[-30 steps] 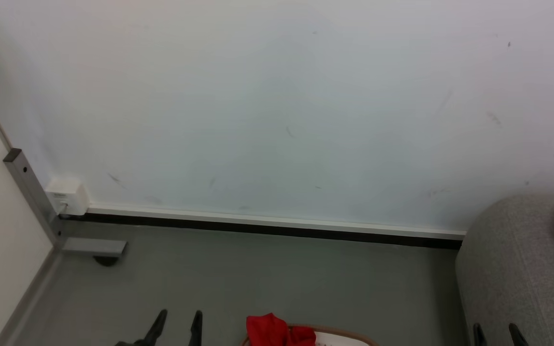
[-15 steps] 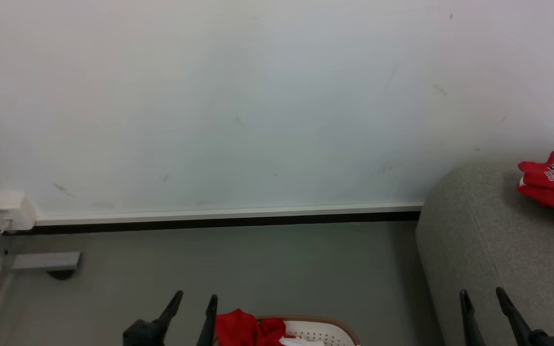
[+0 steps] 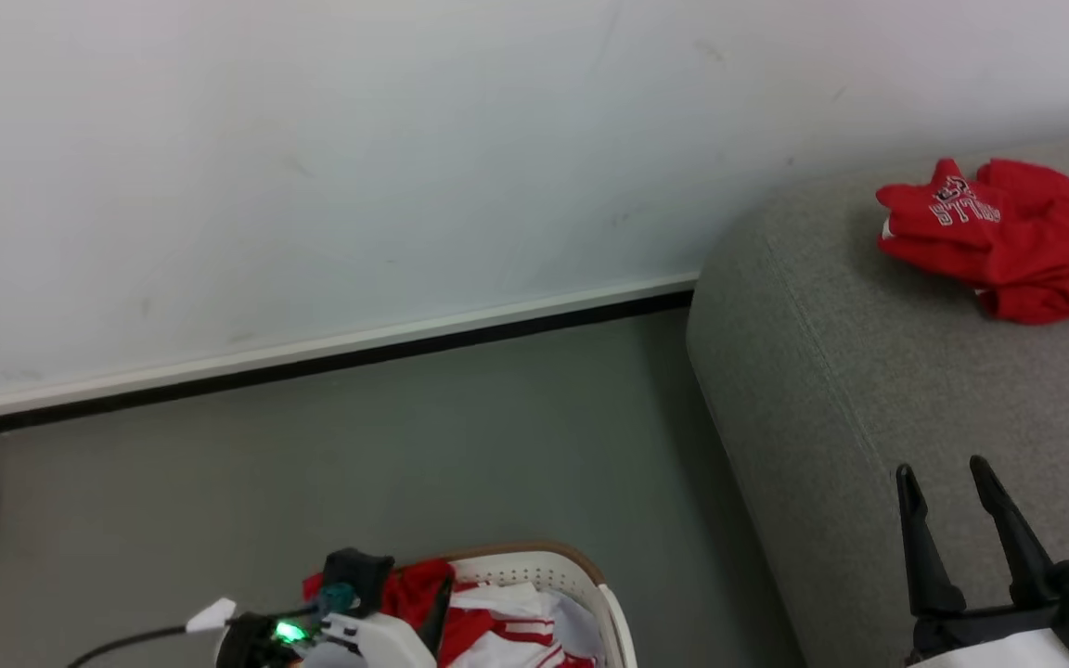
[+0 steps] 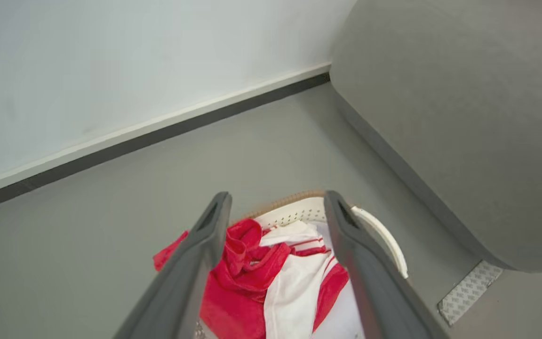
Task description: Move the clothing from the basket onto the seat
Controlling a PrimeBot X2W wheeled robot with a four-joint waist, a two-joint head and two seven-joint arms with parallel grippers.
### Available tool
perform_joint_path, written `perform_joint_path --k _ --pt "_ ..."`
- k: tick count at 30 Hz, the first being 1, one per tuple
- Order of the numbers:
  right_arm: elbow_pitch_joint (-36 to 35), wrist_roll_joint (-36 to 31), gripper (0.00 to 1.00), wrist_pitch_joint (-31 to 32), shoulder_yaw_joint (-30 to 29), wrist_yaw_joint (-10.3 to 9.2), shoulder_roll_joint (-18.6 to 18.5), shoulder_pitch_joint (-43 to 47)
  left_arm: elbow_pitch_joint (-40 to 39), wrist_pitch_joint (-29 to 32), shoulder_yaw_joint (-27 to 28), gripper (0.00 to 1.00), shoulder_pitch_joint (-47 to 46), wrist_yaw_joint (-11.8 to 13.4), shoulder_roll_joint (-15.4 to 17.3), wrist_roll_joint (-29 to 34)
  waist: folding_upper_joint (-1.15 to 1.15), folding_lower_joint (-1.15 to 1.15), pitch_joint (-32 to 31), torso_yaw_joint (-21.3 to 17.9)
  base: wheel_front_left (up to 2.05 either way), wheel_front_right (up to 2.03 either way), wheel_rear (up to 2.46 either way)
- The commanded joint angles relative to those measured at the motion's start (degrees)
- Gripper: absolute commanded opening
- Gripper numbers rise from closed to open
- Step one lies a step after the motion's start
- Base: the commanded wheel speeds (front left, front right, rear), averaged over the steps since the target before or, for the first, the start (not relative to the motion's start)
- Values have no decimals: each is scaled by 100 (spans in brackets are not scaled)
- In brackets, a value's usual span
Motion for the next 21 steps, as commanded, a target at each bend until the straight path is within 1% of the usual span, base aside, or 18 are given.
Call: perform_joint_path --k 1,7,9,14,21 --pt "-86 69 100 -15 -22 -12 -23 -117 199 157 -10 100 -183 14 60 43 0 -1 480 -405 0 0 0" --pt "-284 161 100 -15 -72 -12 70 -394 1061 759 -63 100 -780 56 196 118 0 -1 1058 -712 0 0 0" --pt "-355 198 100 -15 -60 -12 113 -481 1276 862 -43 100 -964 142 286 153 0 -1 1272 -803 0 0 0" --pt "-516 310 100 -15 -90 -12 190 -683 1746 1045 7 100 -1396 339 438 161 0 -1 1766 -962 0 0 0" --pt "-584 454 100 -15 -42 -12 288 -899 2177 1020 25 100 -1804 468 614 122 0 -1 2239 -1137 0 0 0"
